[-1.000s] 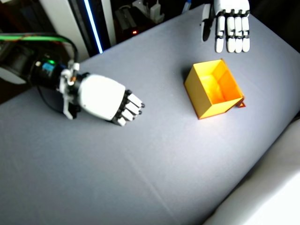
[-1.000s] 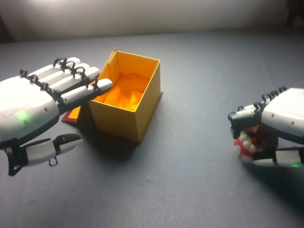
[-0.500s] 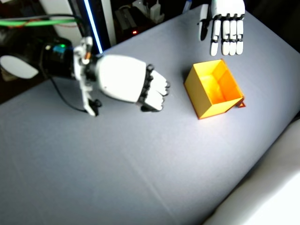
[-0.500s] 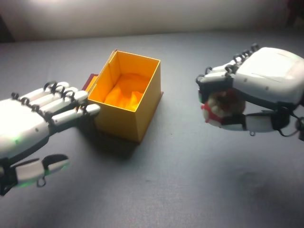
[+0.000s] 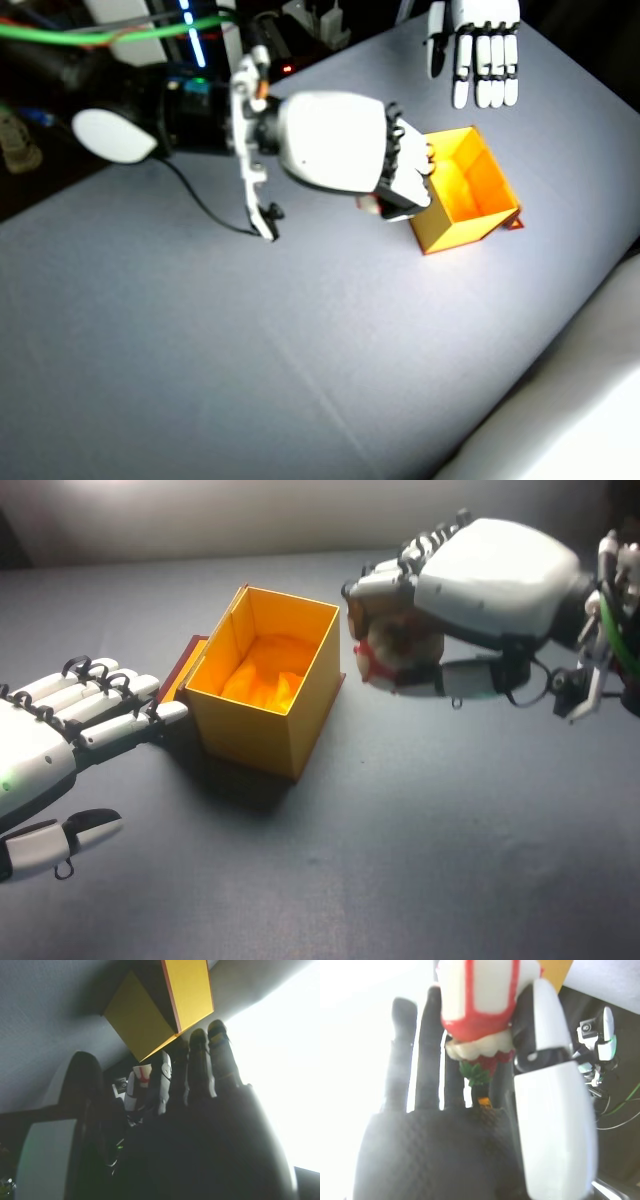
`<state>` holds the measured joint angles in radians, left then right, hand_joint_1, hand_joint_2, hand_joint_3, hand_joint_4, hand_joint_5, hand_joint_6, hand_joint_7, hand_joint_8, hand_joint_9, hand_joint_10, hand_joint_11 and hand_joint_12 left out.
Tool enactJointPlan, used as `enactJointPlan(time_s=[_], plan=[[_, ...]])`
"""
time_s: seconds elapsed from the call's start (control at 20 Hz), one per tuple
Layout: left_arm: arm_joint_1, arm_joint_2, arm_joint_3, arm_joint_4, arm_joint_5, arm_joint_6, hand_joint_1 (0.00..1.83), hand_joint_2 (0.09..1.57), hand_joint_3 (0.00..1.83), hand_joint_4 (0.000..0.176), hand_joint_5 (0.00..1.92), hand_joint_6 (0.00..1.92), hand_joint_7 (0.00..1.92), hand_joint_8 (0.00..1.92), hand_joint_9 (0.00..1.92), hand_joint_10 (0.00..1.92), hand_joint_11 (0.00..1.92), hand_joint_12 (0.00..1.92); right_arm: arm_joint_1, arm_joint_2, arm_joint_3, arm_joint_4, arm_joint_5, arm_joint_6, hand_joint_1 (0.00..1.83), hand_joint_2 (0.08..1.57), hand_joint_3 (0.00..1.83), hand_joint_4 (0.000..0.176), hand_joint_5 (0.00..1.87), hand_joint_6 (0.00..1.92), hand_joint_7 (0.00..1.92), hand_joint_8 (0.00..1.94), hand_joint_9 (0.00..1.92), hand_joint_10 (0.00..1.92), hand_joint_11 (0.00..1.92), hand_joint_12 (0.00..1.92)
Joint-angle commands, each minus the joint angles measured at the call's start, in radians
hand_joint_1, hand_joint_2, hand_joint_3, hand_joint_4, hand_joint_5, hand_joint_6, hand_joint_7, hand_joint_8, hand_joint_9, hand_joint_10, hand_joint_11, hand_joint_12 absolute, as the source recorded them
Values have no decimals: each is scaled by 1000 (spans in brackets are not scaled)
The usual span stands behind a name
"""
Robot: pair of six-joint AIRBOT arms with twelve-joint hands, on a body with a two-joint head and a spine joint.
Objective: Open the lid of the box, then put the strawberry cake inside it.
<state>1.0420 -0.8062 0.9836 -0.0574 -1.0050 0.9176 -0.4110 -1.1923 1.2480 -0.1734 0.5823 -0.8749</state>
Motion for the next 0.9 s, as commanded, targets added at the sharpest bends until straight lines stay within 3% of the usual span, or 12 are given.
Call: enactJointPlan(time_s=[0.0, 0.05, 0.1, 0.15, 0.25, 0.35, 0.4, 0.55, 0.6, 0.65, 0.7, 0.85], plan=[[-1, 1, -1, -10, -120, 1, 603, 1406, 5, 77, 75, 2, 0, 0, 0, 0, 0, 0, 26, -2, 6, 10, 129, 0, 1196, 1269, 1, 0, 658, 1230, 778, 1603, 896, 1652, 883, 1911], [1, -1, -1, -12, -120, 1, 595, 1407, 5, 81, 80, 4, 0, 0, 0, 0, 0, 0, 40, -10, 11, 2, 129, 0, 1189, 1285, 2, 0, 641, 1231, 747, 1672, 966, 1803, 1032, 1919], [3, -4, 1, -15, -120, 1, 568, 1413, 7, 90, 68, 3, 0, 0, 0, 0, 0, 0, 55, -21, 19, -2, 128, 0, 1189, 1281, 0, 0, 681, 1222, 723, 1676, 832, 1761, 937, 1921], [3, -8, 4, -18, -119, 1, 600, 1407, 2, 82, 92, 11, 0, 0, 0, 0, 0, 0, 71, -34, 29, -6, 122, 0, 1181, 1284, 2, 0, 660, 1395, 699, 1568, 964, 1889, 1078, 1921], [3, -14, 7, -18, -116, 1, 561, 1421, 7, 79, 87, 7, 0, 0, 0, 0, 0, 0, 86, -53, 44, -10, 114, 0, 1185, 1282, 0, 0, 654, 1435, 709, 1508, 1041, 1708, 1102, 1878], [3, -19, 13, -18, -113, -4, 555, 1425, 7, 76, 89, 7, 0, 0, 0, 0, 0, 0, 111, -87, 68, -21, 98, 0, 1194, 1283, 1, 0, 634, 1245, 756, 1638, 913, 1629, 938, 1847], [3, -20, 15, -19, -113, -6, 577, 1415, 2, 78, 92, 7, 0, 0, 0, 0, 0, 0, 120, -99, 75, -25, 92, 0, 1318, 1245, 0, 0, 677, 1103, 742, 1479, 845, 1632, 853, 1806], [3, -24, 19, -24, -112, -7, 543, 1418, 3, 73, 88, 4, 0, 0, 0, 0, 0, 0, 146, -146, 98, -45, 72, 0, 1356, 1198, 0, 0, 729, 1060, 810, 1322, 883, 1501, 787, 1705], [3, -28, 23, -26, -111, -8, 542, 1416, 2, 68, 101, 9, 0, 0, 0, 0, 0, 0, 151, -162, 108, -50, 64, -1, 1344, 1229, 5, 0, 678, 1144, 753, 1400, 768, 1581, 693, 1741], [3, -32, 27, -27, -111, -12, 563, 1414, 0, 64, 109, 10, 0, 0, 0, 0, 0, 0, 154, -179, 119, -51, 55, -1, 1238, 1242, 2, 0, 683, 1187, 807, 1491, 817, 1510, 789, 1799], [3, -37, 31, -27, -111, -15, 556, 1414, 0, 64, 109, 9, 0, 0, 0, 0, 0, 0, 156, -197, 133, -51, 49, -1, 1204, 1267, 2, 0, 654, 1202, 783, 1598, 977, 1676, 1006, 1892], [3, -48, 40, -27, -108, -18, 512, 1418, 2, 69, 97, 4, 0, 0, 0, 0, 0, 0, 158, -249, 169, -41, 40, -1, 1209, 1236, 0, 0, 735, 1320, 775, 1420, 1102, 1882, 1200, 1917]])
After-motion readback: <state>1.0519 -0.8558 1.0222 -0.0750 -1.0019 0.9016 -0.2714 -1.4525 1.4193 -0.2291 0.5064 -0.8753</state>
